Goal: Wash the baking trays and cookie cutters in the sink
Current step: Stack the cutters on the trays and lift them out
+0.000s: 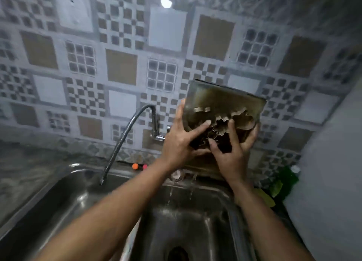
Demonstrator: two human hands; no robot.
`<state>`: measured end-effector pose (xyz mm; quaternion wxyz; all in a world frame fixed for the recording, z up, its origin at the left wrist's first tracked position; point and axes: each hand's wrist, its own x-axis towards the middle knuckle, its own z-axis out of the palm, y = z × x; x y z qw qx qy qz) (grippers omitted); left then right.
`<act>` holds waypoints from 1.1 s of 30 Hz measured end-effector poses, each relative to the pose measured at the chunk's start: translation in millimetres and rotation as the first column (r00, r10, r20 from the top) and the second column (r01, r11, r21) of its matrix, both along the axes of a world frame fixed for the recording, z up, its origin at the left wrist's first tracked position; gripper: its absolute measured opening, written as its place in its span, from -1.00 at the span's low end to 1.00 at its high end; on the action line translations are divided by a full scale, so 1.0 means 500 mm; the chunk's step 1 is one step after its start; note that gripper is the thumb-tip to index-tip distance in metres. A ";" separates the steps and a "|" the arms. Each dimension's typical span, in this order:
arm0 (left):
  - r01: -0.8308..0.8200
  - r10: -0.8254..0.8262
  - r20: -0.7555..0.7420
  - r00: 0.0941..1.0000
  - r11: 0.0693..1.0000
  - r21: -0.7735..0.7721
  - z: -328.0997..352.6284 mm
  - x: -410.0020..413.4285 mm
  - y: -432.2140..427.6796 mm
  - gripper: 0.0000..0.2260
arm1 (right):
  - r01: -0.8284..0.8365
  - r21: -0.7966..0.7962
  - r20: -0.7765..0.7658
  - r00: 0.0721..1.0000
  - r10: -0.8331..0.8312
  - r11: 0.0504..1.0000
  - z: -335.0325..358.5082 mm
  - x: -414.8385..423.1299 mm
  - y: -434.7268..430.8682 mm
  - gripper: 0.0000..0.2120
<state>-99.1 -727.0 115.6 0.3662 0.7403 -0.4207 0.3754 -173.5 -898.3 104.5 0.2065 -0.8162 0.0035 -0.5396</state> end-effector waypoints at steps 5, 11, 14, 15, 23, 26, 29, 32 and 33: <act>0.058 -0.046 0.193 0.980 0.997 -0.058 0.075 0.033 -0.012 -0.39 | 0.032 -0.094 0.219 0.976 -0.011 0.995 0.066 0.036 -0.013 -0.27; 0.064 -0.026 0.329 0.944 0.992 -0.105 0.184 0.062 -0.033 -0.46 | 0.097 -0.146 0.393 0.919 -0.032 0.984 0.166 0.074 -0.038 -0.27; 0.069 -0.007 0.384 0.923 0.986 -0.150 0.232 0.070 -0.032 -0.50 | 0.092 -0.130 0.433 0.901 -0.027 0.987 0.213 0.088 -0.033 -0.29; 0.076 -0.003 0.401 0.916 0.983 -0.168 0.247 0.074 -0.032 -0.49 | 0.090 -0.138 0.448 0.894 -0.019 0.986 0.230 0.093 -0.032 -0.29; 0.128 -0.005 0.468 0.883 0.965 -0.230 0.354 0.085 -0.028 -0.55 | 0.121 -0.231 0.537 0.844 0.022 0.965 0.351 0.101 -0.028 -0.20; 0.092 0.034 0.481 0.876 0.967 -0.237 0.374 0.090 -0.024 -0.53 | 0.100 -0.231 0.538 0.842 0.041 0.968 0.374 0.111 -0.025 -0.22; 0.081 0.066 0.525 0.849 0.964 -0.253 0.388 0.093 -0.022 -0.52 | 0.062 -0.259 0.538 0.838 0.091 0.964 0.392 0.117 -0.028 -0.21; 0.073 0.071 0.514 0.855 0.964 -0.255 0.402 0.091 -0.021 -0.52 | 0.059 -0.275 0.556 0.824 0.109 0.960 0.408 0.119 -0.026 -0.20; 0.067 0.073 0.509 0.857 0.965 -0.252 0.406 0.091 -0.020 -0.51 | 0.058 -0.276 0.559 0.822 0.111 0.959 0.412 0.120 -0.024 -0.19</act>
